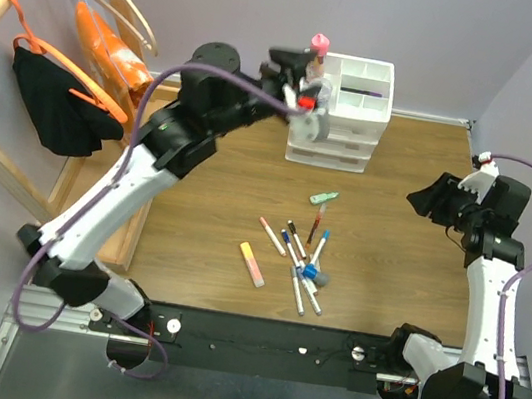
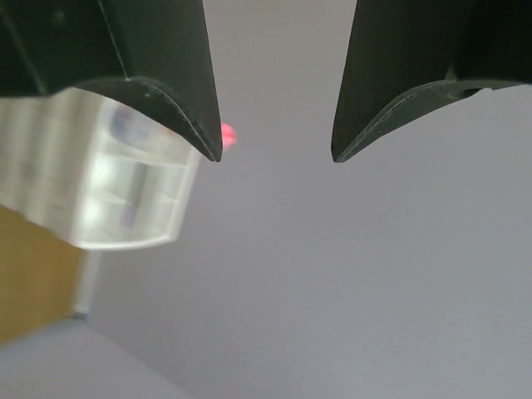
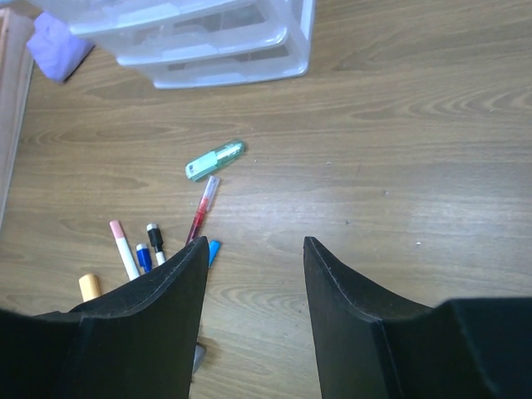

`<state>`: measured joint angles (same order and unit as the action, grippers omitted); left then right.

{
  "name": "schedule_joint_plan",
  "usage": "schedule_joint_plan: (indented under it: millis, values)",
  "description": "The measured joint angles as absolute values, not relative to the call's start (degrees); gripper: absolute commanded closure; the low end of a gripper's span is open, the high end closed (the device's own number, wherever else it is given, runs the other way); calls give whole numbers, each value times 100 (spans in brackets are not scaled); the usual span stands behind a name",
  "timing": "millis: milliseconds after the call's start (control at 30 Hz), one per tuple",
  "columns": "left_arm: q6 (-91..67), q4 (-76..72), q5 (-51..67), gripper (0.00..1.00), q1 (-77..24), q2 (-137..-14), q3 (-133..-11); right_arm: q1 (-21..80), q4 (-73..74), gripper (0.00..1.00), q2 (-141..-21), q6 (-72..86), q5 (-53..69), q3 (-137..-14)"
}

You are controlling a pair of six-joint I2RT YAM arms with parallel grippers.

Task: Sort the stationery into containers
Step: Pick up the pen from the center of the board.

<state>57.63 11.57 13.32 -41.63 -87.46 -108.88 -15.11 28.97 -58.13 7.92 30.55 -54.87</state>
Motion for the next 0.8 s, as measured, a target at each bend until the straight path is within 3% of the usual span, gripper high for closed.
schedule_joint_plan:
  millis: [233,300,467,600,733,800]
  values:
    - [6484,4781,2648,38,-4300,-7524,-9168,-1511,2827,43,-5824,786,3529,-5310]
    - [7094,5586,2788,39,-4359,-7511,-8138,-1511,2823,43,-5841,751,3682,-5310]
    - [8134,6799,2801,50,-4480,-7660,-6528,-1511,2995,43,-5966,521,4219,-5422]
    - [7808,6884,2812,50,-4547,-8064,-6541,-1511,3321,47,-6101,189,4359,-5758]
    - [6333,6311,2932,46,-4327,-8447,-6637,-1382,3680,47,-6193,64,4427,-6029]
    - [5374,5795,3015,45,-3968,-8396,-6637,-840,3791,46,-6237,143,4254,-6049]
